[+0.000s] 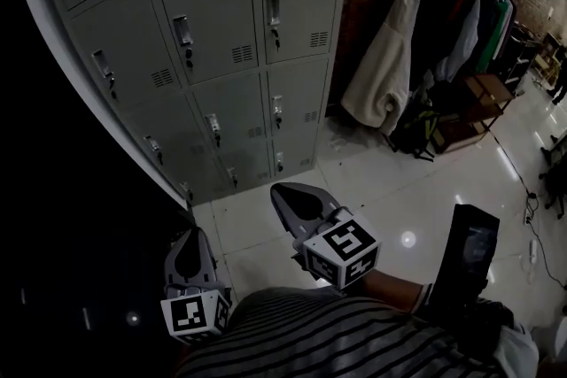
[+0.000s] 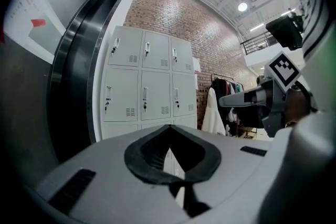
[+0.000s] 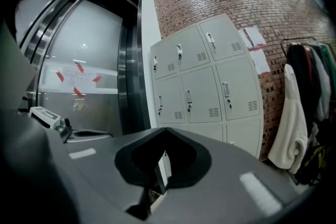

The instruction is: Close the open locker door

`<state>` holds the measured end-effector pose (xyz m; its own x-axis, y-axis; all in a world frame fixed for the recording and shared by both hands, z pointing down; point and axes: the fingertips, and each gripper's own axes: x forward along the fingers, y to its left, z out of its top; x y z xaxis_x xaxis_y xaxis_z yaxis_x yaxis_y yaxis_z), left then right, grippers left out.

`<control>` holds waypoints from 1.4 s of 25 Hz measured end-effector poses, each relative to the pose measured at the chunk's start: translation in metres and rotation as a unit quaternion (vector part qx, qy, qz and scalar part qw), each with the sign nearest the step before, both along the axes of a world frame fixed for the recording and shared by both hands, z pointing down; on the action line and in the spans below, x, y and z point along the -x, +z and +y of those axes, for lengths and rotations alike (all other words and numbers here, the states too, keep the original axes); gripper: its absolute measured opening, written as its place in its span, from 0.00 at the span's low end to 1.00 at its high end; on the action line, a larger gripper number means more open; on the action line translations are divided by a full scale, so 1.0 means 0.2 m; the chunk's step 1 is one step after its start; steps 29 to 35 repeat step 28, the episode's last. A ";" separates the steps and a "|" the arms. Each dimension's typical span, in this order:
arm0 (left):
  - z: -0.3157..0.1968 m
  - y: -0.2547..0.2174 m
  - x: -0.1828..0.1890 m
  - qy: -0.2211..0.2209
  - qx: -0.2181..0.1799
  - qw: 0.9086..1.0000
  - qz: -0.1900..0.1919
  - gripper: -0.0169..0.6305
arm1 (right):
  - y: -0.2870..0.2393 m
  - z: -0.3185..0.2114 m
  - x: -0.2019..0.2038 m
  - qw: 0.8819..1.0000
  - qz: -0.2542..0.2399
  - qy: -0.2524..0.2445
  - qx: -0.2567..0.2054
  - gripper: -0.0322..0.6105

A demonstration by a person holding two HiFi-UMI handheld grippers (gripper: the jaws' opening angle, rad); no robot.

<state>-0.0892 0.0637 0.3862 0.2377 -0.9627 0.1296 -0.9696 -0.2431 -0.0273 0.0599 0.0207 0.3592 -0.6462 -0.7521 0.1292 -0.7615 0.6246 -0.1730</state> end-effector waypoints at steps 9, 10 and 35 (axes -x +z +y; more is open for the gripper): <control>-0.01 0.01 0.00 0.007 0.009 1.000 0.003 0.03 | -0.01 0.01 0.04 1.000 0.006 -0.004 -0.004 0.05; -0.01 0.02 0.00 0.008 0.011 1.000 0.003 0.03 | -0.01 0.02 0.04 1.000 0.006 -0.005 -0.005 0.05; 0.04 0.04 0.00 0.015 0.026 1.000 0.007 0.03 | 0.00 0.07 0.02 1.000 0.005 0.004 0.002 0.05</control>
